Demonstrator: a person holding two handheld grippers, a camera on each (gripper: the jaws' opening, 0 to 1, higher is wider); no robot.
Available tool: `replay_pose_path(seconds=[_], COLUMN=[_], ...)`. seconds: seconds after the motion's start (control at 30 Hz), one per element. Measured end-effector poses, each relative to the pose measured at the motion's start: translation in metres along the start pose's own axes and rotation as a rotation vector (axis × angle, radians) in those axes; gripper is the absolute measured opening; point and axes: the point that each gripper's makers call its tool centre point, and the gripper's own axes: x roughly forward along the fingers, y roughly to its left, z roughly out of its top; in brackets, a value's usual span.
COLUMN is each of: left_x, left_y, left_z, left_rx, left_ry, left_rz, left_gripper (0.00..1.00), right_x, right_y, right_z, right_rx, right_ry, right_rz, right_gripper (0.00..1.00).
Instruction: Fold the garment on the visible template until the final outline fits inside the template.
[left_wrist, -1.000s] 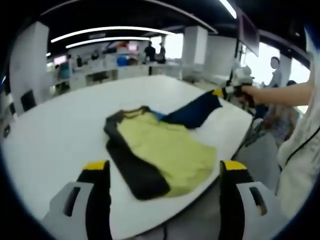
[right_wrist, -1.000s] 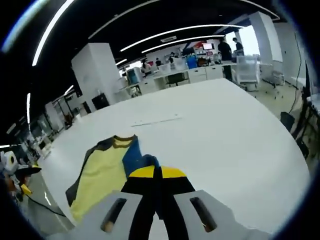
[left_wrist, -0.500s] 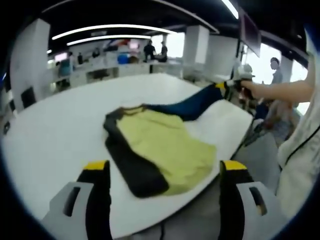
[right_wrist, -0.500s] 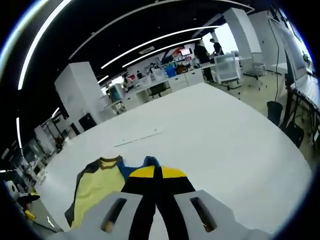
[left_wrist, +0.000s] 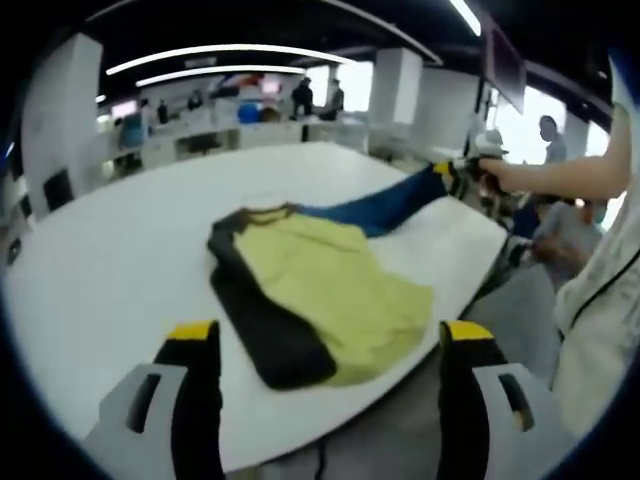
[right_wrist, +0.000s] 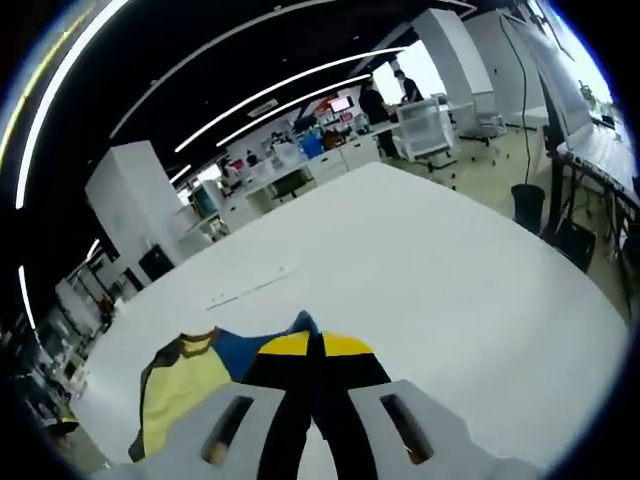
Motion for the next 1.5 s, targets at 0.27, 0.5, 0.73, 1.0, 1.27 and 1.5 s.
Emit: replay_pose_path(seconds=[0.27, 0.5, 0.73, 1.0, 1.27, 1.5], left_x=[0.002, 0.004, 0.005, 0.007, 0.01, 0.012], left_y=[-0.003, -0.007, -0.01, -0.012, -0.016, -0.018], left_z=[0.002, 0.005, 0.005, 0.005, 0.005, 0.006], left_rx=[0.003, 0.004, 0.005, 0.007, 0.012, 0.018], left_ry=[0.002, -0.003, 0.004, 0.01, 0.01, 0.011], left_rz=[0.007, 0.008, 0.003, 0.001, -0.012, -0.022], left_gripper=[0.85, 0.85, 0.85, 0.84, 0.84, 0.84], right_x=[0.009, 0.016, 0.02, 0.015, 0.003, 0.003], right_y=[-0.03, -0.044, -0.056, -0.067, -0.078, -0.073], right_z=[-0.014, -0.018, -0.024, -0.024, -0.02, -0.043], right_rx=[0.034, 0.017, 0.006, -0.015, -0.036, -0.194], right_ry=[0.018, 0.05, 0.082, 0.078, 0.056, 0.128], right_rz=[-0.05, -0.076, -0.112, -0.153, -0.195, -0.177], right_gripper=[0.02, 0.02, 0.02, 0.01, 0.02, 0.02])
